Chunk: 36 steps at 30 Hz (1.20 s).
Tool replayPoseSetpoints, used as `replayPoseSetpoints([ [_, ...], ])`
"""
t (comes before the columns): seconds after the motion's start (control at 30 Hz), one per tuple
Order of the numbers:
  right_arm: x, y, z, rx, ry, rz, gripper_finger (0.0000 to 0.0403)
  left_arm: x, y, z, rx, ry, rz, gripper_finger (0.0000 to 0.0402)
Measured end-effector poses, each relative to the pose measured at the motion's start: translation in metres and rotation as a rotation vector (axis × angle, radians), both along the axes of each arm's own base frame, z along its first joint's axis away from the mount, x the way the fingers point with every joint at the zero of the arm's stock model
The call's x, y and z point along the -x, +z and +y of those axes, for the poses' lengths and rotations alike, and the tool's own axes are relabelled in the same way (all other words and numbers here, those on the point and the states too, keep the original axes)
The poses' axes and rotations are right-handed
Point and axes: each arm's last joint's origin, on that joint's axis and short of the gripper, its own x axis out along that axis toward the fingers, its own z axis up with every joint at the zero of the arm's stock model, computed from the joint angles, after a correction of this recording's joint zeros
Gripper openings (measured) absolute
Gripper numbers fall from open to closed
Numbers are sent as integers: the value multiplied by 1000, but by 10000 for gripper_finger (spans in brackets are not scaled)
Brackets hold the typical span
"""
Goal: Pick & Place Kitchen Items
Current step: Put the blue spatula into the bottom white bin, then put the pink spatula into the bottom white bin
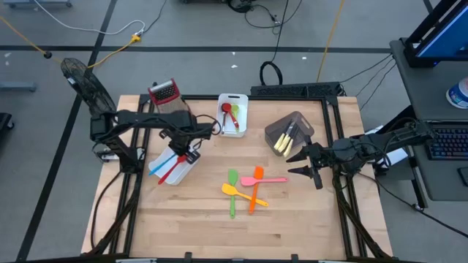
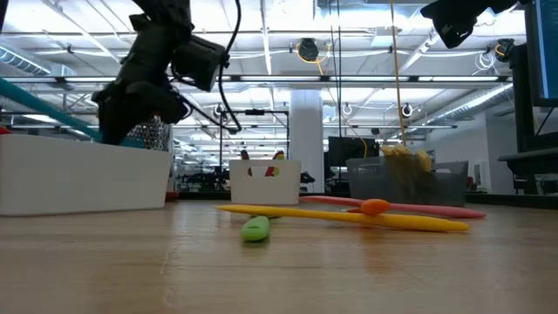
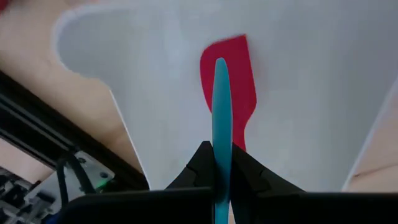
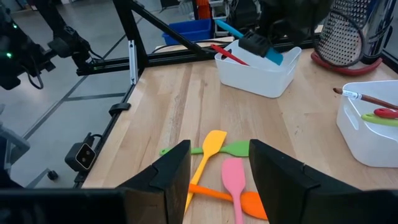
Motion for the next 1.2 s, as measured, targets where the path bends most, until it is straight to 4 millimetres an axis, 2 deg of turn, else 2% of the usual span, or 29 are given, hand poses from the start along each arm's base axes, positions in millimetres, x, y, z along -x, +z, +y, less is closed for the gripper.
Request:
replayPoseSetpoints([
  [0.23,0,0,0,0,0,0,155,8,-15,-2,16,5,37,13],
  [0.43,0,0,0,0,0,0,155,5,-22,-2,2,0,-10,61],
  [0.73,0,0,0,0,0,0,155,7,-22,-1,-39,-25,8,109],
  [0.93,0,0,0,0,0,0,155,9,-10,0,-46,-54,61,130],
  [1.03,0,0,0,-1,0,-1,155,10,4,1,-96,-64,61,131],
  [1.2,0,0,0,-1,0,0,155,10,31,0,-137,7,-53,131],
])
